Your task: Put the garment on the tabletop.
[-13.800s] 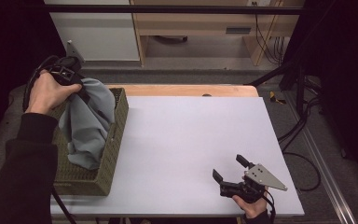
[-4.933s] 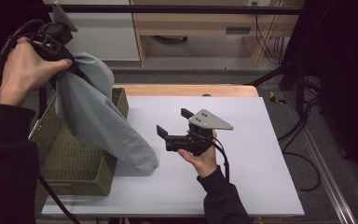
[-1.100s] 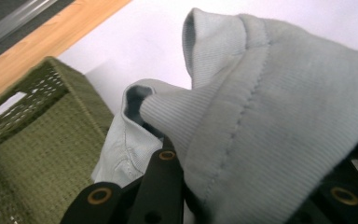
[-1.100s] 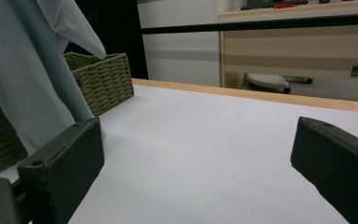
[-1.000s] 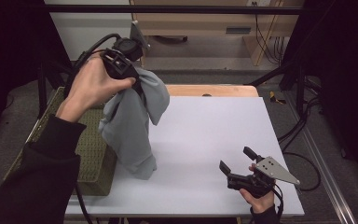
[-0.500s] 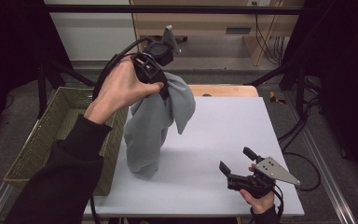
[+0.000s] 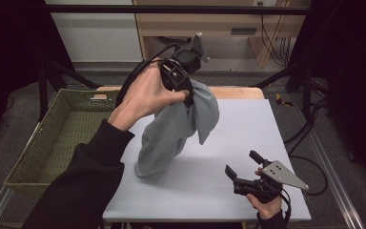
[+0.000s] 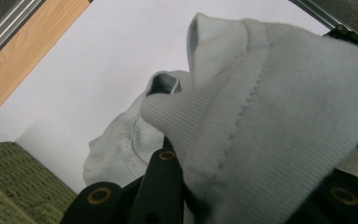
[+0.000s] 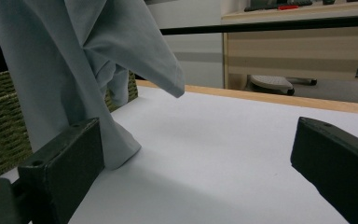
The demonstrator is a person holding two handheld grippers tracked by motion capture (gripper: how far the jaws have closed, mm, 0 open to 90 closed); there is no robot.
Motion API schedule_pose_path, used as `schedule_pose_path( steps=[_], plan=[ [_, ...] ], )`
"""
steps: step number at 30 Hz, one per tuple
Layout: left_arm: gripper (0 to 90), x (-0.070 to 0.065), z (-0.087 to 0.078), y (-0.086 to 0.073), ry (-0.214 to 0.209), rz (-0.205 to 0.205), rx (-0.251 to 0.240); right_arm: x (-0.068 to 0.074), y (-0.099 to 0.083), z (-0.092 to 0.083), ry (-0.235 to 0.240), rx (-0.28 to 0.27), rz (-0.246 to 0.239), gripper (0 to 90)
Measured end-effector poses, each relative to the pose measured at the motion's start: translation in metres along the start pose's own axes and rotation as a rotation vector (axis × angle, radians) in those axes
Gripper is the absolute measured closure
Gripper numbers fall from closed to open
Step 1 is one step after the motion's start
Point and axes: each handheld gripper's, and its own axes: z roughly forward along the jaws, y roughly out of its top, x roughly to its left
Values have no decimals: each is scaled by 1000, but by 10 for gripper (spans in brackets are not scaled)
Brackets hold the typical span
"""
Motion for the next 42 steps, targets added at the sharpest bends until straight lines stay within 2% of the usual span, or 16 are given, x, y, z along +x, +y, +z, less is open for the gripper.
schedule_pose_path(
  steps=[9,10,11,13,20,25,27,31,42],
  plan=[
    [833,2,40,-7,-29,27,43,0,0,1,-5,-12,-5,28],
    [833,2,44,-8,-35,28,43,-3,-1,0,-3,-7,-36,28],
    [833,2,48,-9,-43,32,49,-3,-1,0,-3,-7,-36,28],
    [833,2,54,-11,-53,36,48,-1,0,0,-4,-7,-6,28],
    [832,2,78,-20,-84,45,58,-2,0,-1,-3,-18,-1,28],
    [832,2,88,-24,-91,53,65,-3,0,-2,-10,-9,-11,28],
    [831,4,94,-27,-98,54,72,-2,1,-1,-5,-16,9,28],
    [831,5,105,-32,-95,53,65,-3,0,-1,-3,-17,3,28],
    [826,5,141,-40,-129,56,96,-4,0,-2,-3,-19,-1,29]
  ],
)
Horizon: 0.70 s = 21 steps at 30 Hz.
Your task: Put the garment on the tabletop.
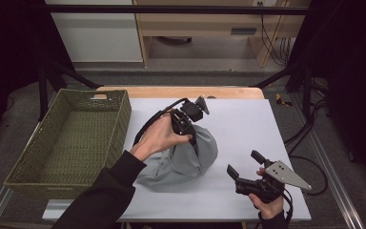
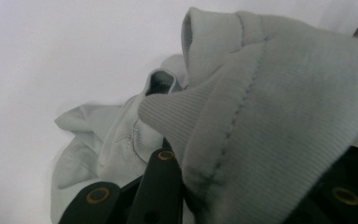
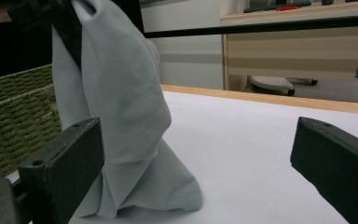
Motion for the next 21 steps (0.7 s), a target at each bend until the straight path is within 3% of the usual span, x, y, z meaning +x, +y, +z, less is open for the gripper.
schedule_pose_path(
  steps=[9,19,21],
  plan=[
    [820,0,22,-2,-15,7,16,0,0,0,0,-4,-2,30],
    [810,-2,47,-6,-1,17,35,0,0,0,-3,-1,7,31],
    [807,-2,51,-7,-10,18,20,-1,0,-1,-6,5,4,31]
  ],
)
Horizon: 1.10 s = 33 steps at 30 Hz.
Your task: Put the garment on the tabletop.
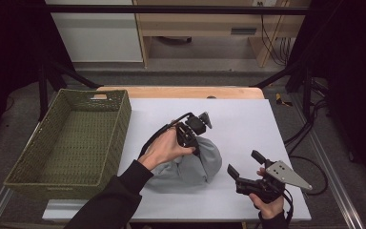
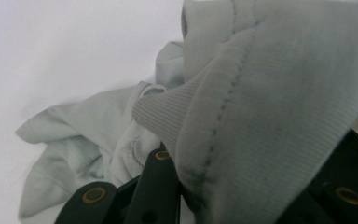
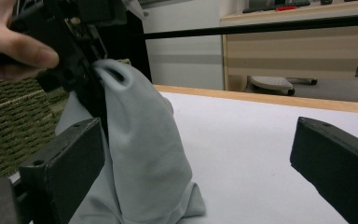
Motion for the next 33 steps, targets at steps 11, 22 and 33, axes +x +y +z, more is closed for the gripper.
schedule_pose_path(
  steps=[11,22,33],
  plan=[
    [384,0,7,-3,-19,17,-74,0,0,0,5,-4,3,31],
    [100,-8,-18,-13,32,61,-258,-1,1,-1,3,-1,7,30],
    [41,-14,-43,-26,44,34,-422,-1,1,-1,2,-6,9,29]
  ],
)
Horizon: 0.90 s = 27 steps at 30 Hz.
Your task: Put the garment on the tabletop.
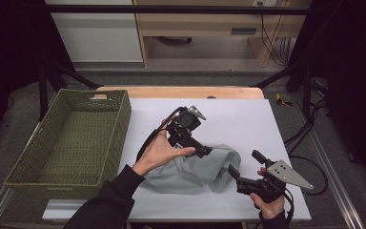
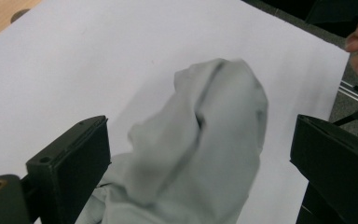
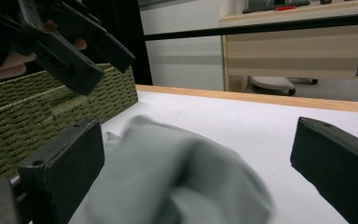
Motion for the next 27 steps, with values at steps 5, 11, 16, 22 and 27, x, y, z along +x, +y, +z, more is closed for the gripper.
schedule_pose_path(
  steps=[5,11,16,22,27],
  plan=[
    [43,-3,-13,-11,12,8,-69,2,1,-1,7,2,33,28],
    [50,-4,-25,-33,39,-11,-166,-2,1,-1,-4,-5,6,28],
    [56,-5,-34,-55,56,-35,-249,-2,1,0,-9,3,11,27],
    [60,-4,-42,-82,77,-44,-316,-1,1,-1,-9,5,10,26],
    [59,-4,-47,-99,97,-62,-402,-1,0,0,-8,9,8,24]
  ],
)
